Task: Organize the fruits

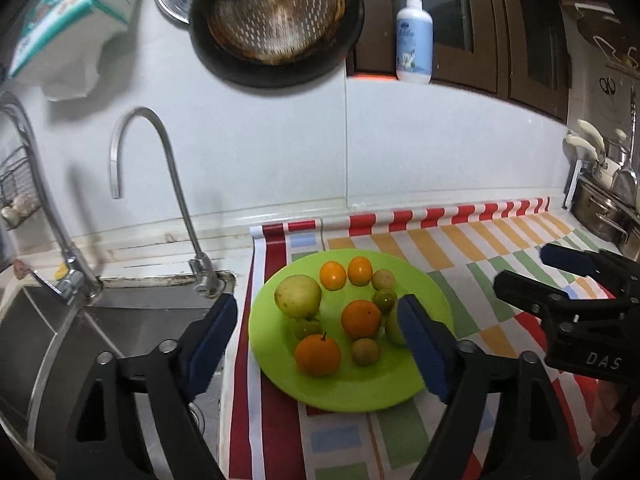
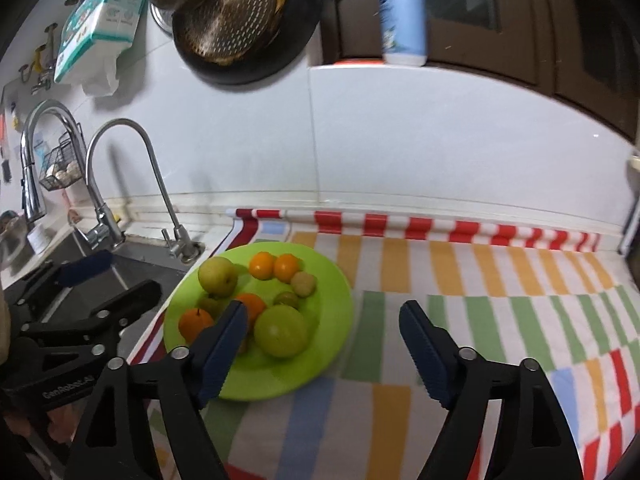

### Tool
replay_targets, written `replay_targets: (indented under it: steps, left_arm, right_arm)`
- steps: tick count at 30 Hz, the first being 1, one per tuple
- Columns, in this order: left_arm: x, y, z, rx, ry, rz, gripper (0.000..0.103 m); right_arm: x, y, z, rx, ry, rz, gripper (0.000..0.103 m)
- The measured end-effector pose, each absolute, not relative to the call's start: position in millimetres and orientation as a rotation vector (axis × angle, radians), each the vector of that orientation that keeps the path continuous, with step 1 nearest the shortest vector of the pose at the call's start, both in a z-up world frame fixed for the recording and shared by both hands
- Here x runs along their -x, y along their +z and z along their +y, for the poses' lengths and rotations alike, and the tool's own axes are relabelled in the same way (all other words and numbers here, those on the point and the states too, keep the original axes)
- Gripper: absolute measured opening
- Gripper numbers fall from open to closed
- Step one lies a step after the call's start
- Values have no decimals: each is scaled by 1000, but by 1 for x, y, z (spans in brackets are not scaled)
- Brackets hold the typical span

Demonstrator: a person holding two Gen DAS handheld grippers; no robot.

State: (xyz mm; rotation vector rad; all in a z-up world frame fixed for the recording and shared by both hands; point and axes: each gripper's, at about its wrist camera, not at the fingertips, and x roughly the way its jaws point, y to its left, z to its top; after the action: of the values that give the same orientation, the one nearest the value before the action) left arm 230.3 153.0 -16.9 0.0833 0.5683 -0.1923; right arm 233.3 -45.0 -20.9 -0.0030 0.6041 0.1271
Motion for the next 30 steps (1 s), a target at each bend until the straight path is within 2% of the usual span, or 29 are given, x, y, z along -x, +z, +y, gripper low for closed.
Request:
replay_targets:
  steps: [3, 9, 19, 30]
  left_arm:
    - [-212, -10, 151, -76, -173, 544, 95]
    - [-171, 1, 142, -83, -143, 506, 102]
    - [-109, 13, 130, -63, -116, 478, 103]
    - [-51, 24, 120, -57, -113, 454, 103]
  right_arm:
    - [-212, -14, -51, 11, 107, 580, 86]
    - [-171, -5, -60, 5, 82, 545, 93]
    - [-109, 3, -81, -11, 30, 519, 99]
    - [-46, 14, -90, -11, 28, 482, 99]
